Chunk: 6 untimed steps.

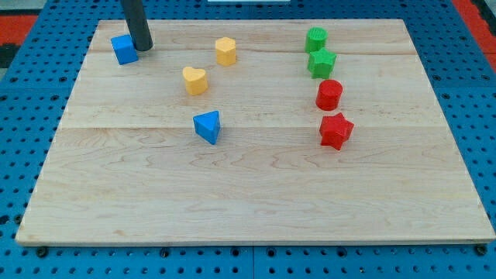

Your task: Push the yellow hexagon towards the right of the blue cube

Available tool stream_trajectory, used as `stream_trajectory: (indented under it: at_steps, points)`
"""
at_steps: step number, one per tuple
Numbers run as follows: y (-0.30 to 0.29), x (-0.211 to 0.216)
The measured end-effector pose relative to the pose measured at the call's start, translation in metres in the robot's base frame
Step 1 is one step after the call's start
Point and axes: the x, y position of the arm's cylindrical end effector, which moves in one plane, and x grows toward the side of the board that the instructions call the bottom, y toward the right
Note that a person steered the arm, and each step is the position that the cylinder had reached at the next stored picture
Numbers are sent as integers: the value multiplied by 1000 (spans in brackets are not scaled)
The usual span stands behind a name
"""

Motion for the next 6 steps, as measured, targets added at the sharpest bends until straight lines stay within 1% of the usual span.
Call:
stream_trajectory:
  at_steps: [1, 2, 3, 4, 5, 6]
  points:
    - [22, 25]
    - [84, 42]
    - [152, 41]
    - [170, 29]
    - [145, 6]
    - [165, 4]
